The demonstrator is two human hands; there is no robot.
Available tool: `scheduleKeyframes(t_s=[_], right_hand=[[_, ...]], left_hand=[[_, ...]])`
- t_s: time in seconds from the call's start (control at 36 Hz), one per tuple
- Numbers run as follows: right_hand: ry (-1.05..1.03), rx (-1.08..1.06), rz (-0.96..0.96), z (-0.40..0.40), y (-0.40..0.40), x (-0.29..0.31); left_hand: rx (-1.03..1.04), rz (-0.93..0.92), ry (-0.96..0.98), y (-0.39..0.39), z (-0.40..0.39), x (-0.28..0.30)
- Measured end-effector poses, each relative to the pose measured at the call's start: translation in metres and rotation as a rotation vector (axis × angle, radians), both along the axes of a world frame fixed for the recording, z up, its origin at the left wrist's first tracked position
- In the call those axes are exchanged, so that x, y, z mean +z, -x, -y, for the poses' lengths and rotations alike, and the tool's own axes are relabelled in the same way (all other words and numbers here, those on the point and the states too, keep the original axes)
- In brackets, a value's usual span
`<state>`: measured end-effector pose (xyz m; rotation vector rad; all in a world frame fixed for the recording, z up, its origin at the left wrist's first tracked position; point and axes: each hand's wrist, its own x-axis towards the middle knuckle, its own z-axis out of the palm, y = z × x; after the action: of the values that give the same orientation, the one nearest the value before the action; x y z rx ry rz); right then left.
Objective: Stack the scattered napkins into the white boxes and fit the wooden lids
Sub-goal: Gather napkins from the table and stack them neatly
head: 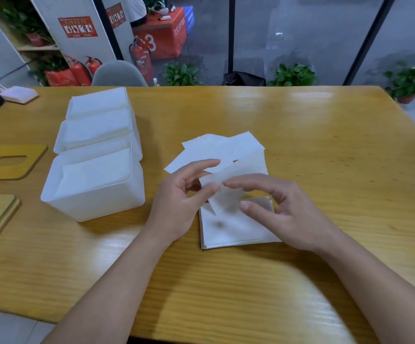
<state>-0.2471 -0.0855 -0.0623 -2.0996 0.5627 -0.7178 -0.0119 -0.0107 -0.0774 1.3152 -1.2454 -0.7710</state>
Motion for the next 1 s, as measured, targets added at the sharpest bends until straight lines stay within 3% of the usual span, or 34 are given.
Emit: scheduleKeyframes(t_s=[0.22, 0.33, 0.44, 0.61, 0.81, 1.0], right_hand=[[0.043, -0.332, 0.141, 0.016, 0.001, -0.011], [0.085, -0.474, 0.081, 0.021, 0.006, -0.007], [-0.008, -0.435, 0.045, 0.024, 0.005, -0.009], [-0.254, -0.326, 0.194, 0.024, 0.003, -0.007], [-0.229, -0.234, -0.101, 0.026, 0.015, -0.001], [-0.179, -0.139, -0.313, 0.028, 0.019, -0.002]], left_hand=[[0.081, 0.002, 0.036, -0.004, 0.001, -0.003], [0.070, -0.030, 0.056, -0.005, 0.001, -0.003], [0.029, -0.090, 0.049, -0.004, 0.000, -0.001], [0.016, -0.158, 0.013, -0.005, 0.001, 0.001], [-0.063, -0.012, -0.114, -0.014, -0.001, -0.002], [-0.114, 0.264, -0.200, -0.011, -0.006, 0.000]])
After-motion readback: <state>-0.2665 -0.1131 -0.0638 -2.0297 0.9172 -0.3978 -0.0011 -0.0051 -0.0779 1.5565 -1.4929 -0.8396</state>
